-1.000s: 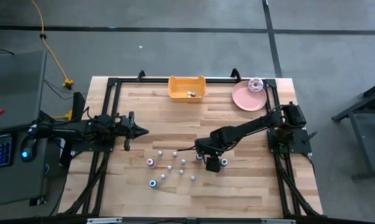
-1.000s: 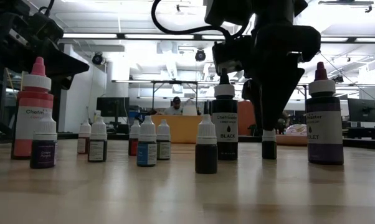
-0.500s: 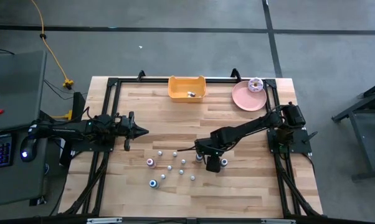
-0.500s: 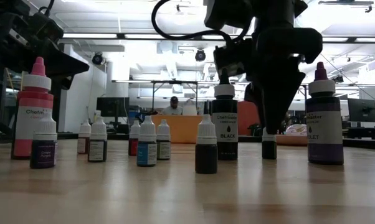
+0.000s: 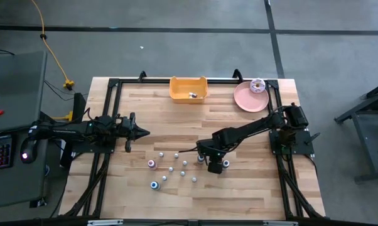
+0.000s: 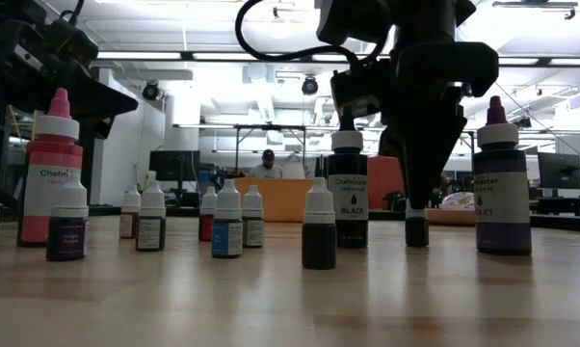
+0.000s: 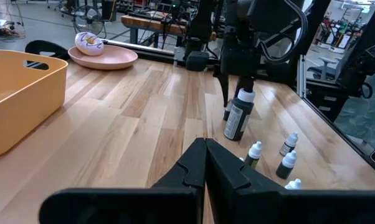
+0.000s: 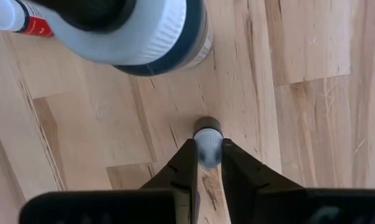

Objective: Pick & Place food coloring
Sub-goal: Put the small green food coloring bottle into the yellow bin

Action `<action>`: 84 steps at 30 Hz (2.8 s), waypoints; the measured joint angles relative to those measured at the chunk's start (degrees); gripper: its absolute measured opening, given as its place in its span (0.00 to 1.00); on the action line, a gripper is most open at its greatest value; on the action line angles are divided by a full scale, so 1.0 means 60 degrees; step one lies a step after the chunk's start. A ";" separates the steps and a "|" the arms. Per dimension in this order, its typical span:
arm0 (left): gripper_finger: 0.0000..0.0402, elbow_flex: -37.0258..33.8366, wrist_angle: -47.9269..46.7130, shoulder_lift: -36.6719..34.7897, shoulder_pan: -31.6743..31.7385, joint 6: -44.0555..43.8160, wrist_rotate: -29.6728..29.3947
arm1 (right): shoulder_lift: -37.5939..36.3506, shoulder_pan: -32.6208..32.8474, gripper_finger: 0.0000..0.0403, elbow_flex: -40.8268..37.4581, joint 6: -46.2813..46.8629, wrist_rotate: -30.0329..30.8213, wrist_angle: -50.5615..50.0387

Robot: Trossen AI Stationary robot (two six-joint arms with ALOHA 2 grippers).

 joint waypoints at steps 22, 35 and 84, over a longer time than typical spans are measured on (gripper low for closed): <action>0.00 0.0001 0.0000 0.0000 0.0001 0.0001 -0.0007 | -0.1469 -0.0320 0.10 0.0484 0.0045 0.0694 -0.1509; 0.00 -0.0001 0.0000 0.0002 -0.0003 -0.0001 -0.0009 | -0.1925 -0.0892 0.10 0.3342 -0.0054 0.3158 -0.3017; 0.00 0.0001 0.0000 0.0000 -0.0003 -0.0001 0.0013 | 0.4017 -0.6017 0.10 0.7639 0.0730 0.1752 -0.1179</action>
